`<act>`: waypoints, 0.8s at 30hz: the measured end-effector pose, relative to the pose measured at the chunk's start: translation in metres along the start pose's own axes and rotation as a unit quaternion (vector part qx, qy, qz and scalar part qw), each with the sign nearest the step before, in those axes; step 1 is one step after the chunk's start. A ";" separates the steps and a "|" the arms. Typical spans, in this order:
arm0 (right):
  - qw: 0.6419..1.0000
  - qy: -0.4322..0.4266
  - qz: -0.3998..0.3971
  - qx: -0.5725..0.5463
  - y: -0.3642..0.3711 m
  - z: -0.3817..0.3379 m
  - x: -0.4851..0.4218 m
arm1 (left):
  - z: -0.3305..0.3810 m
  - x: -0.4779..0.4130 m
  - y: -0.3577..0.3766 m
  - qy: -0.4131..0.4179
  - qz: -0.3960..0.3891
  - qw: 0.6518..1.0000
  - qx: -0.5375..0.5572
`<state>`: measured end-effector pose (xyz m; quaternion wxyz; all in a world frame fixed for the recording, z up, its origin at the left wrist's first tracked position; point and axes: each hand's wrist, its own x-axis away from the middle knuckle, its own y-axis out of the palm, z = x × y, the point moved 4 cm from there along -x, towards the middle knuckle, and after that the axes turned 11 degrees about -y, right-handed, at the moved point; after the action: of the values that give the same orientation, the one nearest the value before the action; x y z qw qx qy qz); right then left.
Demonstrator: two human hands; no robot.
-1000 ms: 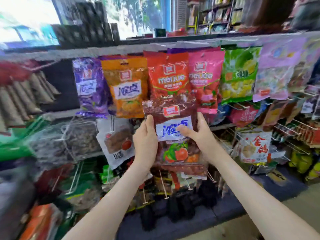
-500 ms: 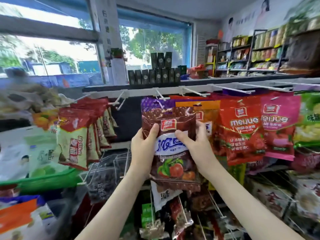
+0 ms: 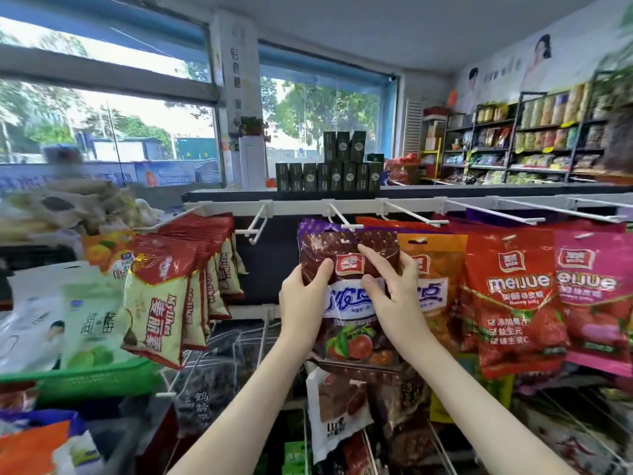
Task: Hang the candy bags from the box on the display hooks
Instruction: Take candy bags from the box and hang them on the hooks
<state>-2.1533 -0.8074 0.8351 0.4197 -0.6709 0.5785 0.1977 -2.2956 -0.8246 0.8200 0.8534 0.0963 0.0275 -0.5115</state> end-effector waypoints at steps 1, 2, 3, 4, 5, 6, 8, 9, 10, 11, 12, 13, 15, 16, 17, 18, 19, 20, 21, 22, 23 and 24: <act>1.000 0.000 -0.006 0.004 0.000 0.001 -0.001 | -0.001 -0.003 0.000 0.000 0.003 1.000 0.000; 1.000 0.003 -0.013 0.006 0.001 0.002 -0.002 | -0.002 -0.004 0.000 -0.005 0.006 1.000 0.002; 1.000 0.006 -0.020 0.004 0.002 0.002 -0.002 | -0.004 -0.007 -0.001 -0.014 0.011 1.000 0.007; 1.000 0.010 -0.028 0.001 0.003 0.003 -0.003 | -0.006 -0.010 -0.002 -0.023 0.014 1.000 0.013; 0.999 0.014 -0.032 0.001 0.004 0.004 -0.002 | -0.008 -0.013 -0.003 -0.027 0.018 0.999 0.015; 0.999 0.017 -0.035 0.007 0.006 0.007 -0.002 | -0.009 -0.016 -0.004 -0.027 0.022 0.999 0.009; 0.999 0.020 -0.038 0.021 0.009 0.011 -0.004 | -0.010 -0.021 -0.005 -0.017 0.032 0.999 -0.023; 0.999 0.019 -0.041 0.028 0.011 0.013 -0.006 | -0.009 -0.022 -0.004 -0.009 0.038 0.998 -0.044; 0.998 0.021 -0.043 0.037 0.014 0.016 -0.008 | -0.007 -0.022 -0.004 0.000 0.048 0.997 -0.062; 0.997 0.019 -0.047 0.054 0.016 0.019 -0.010 | -0.006 -0.024 -0.005 0.009 0.059 0.995 -0.076; 0.995 0.012 -0.054 0.080 0.019 0.021 -0.011 | -0.004 -0.025 -0.006 0.020 0.070 0.994 -0.086; 0.992 0.005 -0.064 0.105 0.021 0.023 -0.012 | -0.002 -0.027 -0.009 0.032 0.085 0.991 -0.095; 0.986 -0.003 -0.086 0.143 0.026 0.024 -0.012 | 0.002 -0.029 -0.016 0.064 0.120 0.985 -0.110; 0.984 -0.003 -0.094 0.153 0.028 0.025 -0.011 | 0.003 -0.030 -0.020 0.083 0.134 0.981 -0.115; 0.983 0.001 -0.098 0.158 0.029 0.026 -0.010 | 0.005 -0.030 -0.022 0.104 0.146 0.977 -0.120; 0.983 0.009 -0.095 0.159 0.031 0.028 -0.010 | 0.007 -0.029 -0.023 0.121 0.154 0.972 -0.127; 0.983 0.015 -0.088 0.163 0.031 0.029 -0.010 | 0.009 -0.028 -0.022 0.134 0.162 0.969 -0.134; 0.980 0.017 -0.079 0.183 0.032 0.029 -0.010 | 0.010 -0.026 -0.021 0.142 0.168 0.966 -0.137; 0.973 0.011 -0.068 0.222 0.031 0.028 -0.009 | 0.009 -0.025 -0.019 0.147 0.175 0.964 -0.136; 0.963 -0.003 -0.054 0.265 0.030 0.027 -0.009 | 0.007 -0.024 -0.017 0.150 0.183 0.963 -0.132; 0.953 -0.023 -0.042 0.300 0.029 0.026 -0.009 | 0.005 -0.024 -0.015 0.152 0.190 0.962 -0.125; 0.946 -0.042 -0.037 0.318 0.029 0.026 -0.009 | 0.003 -0.024 -0.013 0.149 0.196 0.962 -0.117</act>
<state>-2.1768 -0.7811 0.8176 0.6425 -0.5145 0.5676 0.0156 -2.3187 -0.8107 0.8246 0.9286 0.0748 0.1943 -0.3071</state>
